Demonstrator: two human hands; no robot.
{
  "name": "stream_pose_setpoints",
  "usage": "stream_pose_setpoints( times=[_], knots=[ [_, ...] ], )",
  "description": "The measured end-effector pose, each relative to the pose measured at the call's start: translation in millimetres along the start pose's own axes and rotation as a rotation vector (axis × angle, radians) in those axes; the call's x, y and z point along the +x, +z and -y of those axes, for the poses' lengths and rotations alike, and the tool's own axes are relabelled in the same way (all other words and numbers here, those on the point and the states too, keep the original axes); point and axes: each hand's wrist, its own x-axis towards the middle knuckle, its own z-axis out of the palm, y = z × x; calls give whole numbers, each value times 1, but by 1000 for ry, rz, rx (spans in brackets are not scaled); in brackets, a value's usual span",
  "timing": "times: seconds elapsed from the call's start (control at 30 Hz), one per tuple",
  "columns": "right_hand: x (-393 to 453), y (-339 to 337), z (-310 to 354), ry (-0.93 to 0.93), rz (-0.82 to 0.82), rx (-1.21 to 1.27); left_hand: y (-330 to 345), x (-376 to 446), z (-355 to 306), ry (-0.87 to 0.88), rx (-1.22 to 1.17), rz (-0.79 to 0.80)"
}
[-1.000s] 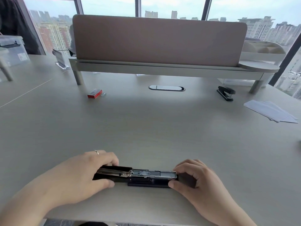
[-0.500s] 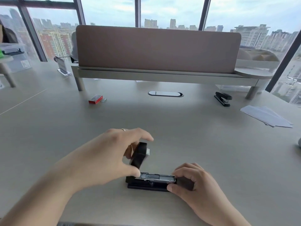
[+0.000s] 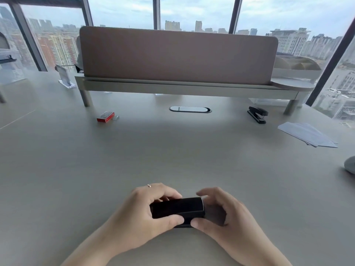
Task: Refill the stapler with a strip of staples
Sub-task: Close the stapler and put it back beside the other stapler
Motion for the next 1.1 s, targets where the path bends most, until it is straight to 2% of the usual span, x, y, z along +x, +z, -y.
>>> stream_pose_setpoints(
  times=[0.13, 0.57, 0.77, 0.93, 1.1],
  knots=[
    [-3, -5, 1, -48, 9, 230, 4, -4, 5, -16, -37, -24],
    [-3, -4, -2, -27, -7, 203, 5, -2, 7, 36, -22, -6],
    [-3, -5, 2, -23, -5, 137, 6, -2, 8, 43, -40, -6],
    [0, 2, 3, -62, 30, -199, 2, -2, 14, 70, -12, 11],
    [-1, 3, 0, -73, 13, -188, 4, -2, 18, 117, 89, -28]
  ],
)
